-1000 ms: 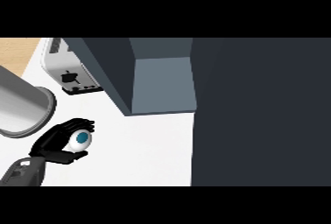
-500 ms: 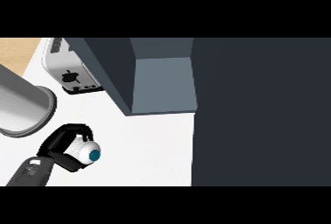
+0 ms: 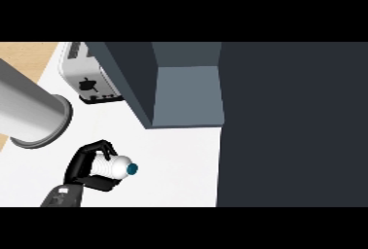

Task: Pick up the bottled water, place it into the cabinet and close the cabinet

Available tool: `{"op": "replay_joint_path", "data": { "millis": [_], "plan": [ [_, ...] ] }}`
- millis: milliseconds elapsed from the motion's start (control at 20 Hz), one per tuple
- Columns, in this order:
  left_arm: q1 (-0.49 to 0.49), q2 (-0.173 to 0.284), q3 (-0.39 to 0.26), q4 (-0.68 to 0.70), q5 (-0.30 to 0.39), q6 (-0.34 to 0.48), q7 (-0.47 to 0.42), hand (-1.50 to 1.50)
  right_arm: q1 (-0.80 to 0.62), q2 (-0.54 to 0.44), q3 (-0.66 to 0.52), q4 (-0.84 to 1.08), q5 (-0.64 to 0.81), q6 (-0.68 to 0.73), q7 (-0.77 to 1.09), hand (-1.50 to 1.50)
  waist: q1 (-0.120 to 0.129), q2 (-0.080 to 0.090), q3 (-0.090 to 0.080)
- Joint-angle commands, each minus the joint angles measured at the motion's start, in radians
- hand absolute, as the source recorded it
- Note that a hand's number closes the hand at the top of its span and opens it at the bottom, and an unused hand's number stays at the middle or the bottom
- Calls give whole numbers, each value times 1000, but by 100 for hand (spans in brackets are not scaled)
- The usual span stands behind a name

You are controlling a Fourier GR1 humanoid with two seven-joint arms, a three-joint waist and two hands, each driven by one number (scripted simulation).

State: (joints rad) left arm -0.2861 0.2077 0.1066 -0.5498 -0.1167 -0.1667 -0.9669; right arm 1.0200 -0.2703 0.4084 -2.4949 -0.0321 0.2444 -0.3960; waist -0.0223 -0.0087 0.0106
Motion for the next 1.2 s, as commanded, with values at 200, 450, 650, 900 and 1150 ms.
{"op": "replay_joint_path", "data": {
  "millis": [200,450,650,900,1150],
  "plan": [
    [-1,-201,-51,-54,76,109,62,150,36,-24,0,-112,1,-15,36,-150,1,5,-12],
    [-22,-204,-199,-122,206,143,131,150,21,-51,-45,-110,-44,-5,28,-150,-7,4,-12],
    [-38,-206,-326,-269,343,260,265,150,44,-43,-11,-87,-11,-16,5,-150,-6,0,-11],
    [-117,-207,-448,-343,392,414,416,150,97,-49,18,-158,14,-29,12,-150,-11,4,-12],
    [-227,-208,-552,-376,507,558,543,150,45,-41,-58,-44,-47,-8,-71,-150,-8,7,-11]
  ]
}}
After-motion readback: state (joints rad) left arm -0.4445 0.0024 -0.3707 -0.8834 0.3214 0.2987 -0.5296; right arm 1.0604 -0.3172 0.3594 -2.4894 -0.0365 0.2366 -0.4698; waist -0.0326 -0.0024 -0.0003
